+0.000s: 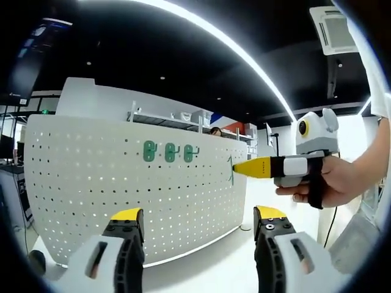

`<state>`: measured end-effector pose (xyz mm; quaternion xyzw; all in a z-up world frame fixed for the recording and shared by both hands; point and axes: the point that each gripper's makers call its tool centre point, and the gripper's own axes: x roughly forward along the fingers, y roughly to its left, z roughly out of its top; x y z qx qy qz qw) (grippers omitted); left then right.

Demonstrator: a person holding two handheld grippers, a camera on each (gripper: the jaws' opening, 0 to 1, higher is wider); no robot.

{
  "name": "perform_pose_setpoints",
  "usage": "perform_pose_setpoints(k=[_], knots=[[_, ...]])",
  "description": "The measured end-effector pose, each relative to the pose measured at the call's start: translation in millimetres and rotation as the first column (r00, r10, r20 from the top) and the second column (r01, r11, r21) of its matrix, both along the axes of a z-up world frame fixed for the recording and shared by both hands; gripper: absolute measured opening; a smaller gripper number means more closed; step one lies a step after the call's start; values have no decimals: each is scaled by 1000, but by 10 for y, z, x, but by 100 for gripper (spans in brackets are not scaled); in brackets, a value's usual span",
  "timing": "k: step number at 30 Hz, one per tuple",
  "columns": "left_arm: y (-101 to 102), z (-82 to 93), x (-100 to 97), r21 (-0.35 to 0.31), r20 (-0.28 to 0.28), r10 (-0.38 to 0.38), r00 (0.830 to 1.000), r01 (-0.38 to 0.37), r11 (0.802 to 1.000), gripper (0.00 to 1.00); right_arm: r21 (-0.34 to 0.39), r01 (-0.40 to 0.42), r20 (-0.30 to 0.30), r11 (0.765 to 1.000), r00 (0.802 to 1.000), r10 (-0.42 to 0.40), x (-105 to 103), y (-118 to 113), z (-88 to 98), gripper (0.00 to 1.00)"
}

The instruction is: Insert the hook assembly into the mounting plate slot until the hook locks in place.

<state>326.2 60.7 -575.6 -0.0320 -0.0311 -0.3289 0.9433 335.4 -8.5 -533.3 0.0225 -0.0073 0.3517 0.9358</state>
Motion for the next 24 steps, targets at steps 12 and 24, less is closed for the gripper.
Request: perform_pose_setpoints(k=[12, 24], knots=[[-12, 8, 22, -7, 0, -1, 1000, 1, 1000, 75, -122, 128, 90, 984, 989, -118, 149, -193, 76, 1], [9, -11, 33, -4, -10, 7, 1000, -7, 1000, 74, -198, 267, 151, 943, 959, -240, 363, -459, 135, 1]])
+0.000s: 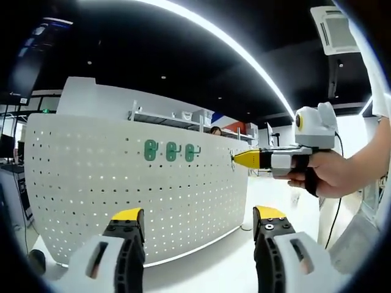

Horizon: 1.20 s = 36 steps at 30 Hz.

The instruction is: Insert the hook assembly into the mounting plate slot until the hook locks in place.

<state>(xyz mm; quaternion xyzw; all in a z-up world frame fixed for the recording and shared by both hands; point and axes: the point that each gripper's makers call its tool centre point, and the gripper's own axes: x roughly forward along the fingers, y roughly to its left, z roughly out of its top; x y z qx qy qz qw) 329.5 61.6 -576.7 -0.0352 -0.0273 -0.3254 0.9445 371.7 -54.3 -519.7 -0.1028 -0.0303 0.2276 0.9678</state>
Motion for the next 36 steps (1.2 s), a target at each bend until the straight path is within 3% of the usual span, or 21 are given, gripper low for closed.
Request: perform_pose_setpoints(k=[11, 20, 36], knots=[[23, 3, -18, -2, 2, 9, 1000, -9, 1000, 74, 41, 75, -10, 996, 997, -75, 193, -209, 67, 1], [7, -8, -20, 5, -3, 4, 1000, -4, 1000, 73, 116, 146, -32, 982, 989, -143, 398, -396, 111, 1], [31, -51, -39, 11, -22, 11, 1000, -11, 1000, 73, 169, 172, -36, 970, 985, -168, 666, -503, 195, 1]])
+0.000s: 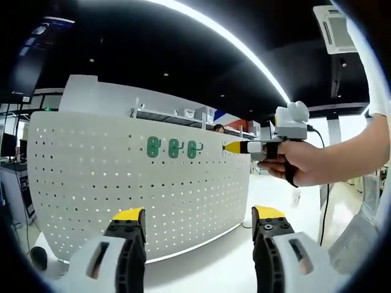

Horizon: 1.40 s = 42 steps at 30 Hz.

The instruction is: Insert the hook assembly into the mounting plate slot until the hook locks in place.

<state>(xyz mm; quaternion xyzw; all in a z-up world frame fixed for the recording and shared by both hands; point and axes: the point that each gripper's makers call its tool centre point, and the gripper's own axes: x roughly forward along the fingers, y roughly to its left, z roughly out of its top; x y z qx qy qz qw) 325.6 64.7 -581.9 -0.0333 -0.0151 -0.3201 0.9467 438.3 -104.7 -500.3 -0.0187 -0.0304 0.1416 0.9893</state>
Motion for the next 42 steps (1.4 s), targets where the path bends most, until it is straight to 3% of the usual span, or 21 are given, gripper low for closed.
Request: perform_pose_setpoints(k=[17, 20, 42], knots=[[35, 23, -22, -10, 11, 11, 1000, -11, 1000, 71, 5, 12, 13, 1000, 1000, -12, 210, -3, 96, 1], [60, 13, -22, -47, -5, 13, 1000, -13, 999, 71, 4, 20, 14, 1000, 1000, -20, 235, -32, 119, 1], [28, -40, -35, -18, -16, 5, 1000, -6, 1000, 71, 68, 34, -6, 997, 999, -34, 461, -34, 95, 1]])
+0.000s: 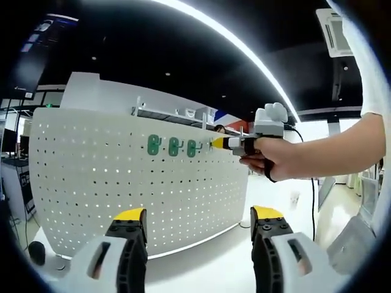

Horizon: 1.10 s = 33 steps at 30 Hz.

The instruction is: Insert the hook assembly into the mounting plate slot until the hook locks in place.

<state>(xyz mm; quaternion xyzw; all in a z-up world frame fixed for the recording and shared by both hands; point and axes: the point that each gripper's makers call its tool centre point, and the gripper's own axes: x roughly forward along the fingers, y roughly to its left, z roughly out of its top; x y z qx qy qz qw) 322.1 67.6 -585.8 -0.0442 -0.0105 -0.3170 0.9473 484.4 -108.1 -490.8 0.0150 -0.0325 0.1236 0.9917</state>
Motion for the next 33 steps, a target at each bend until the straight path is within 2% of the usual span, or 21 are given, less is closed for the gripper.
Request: perform_pose_setpoints(k=[6, 13, 19, 26, 33], knots=[[3, -27, -5, 5, -8, 1, 1000, -1, 1000, 71, 17, -5, -14, 1000, 1000, 6, 44, 6, -61, 1], [56, -33, 1, 3, -14, 15, 1000, -15, 1000, 70, -1, -3, -20, 1000, 1000, 3, 86, 18, -112, 1], [82, -38, -1, 0, -18, 21, 1000, -21, 1000, 69, -16, 5, -9, 1000, 1000, -5, 116, 32, -128, 1], [71, -49, -8, 4, -20, 17, 1000, -17, 1000, 69, -50, 46, 37, 998, 998, -44, 114, 38, -119, 1], [71, -29, 6, -1, -17, 15, 1000, -15, 1000, 69, -24, 82, 47, 996, 996, -81, 124, 24, -114, 1]])
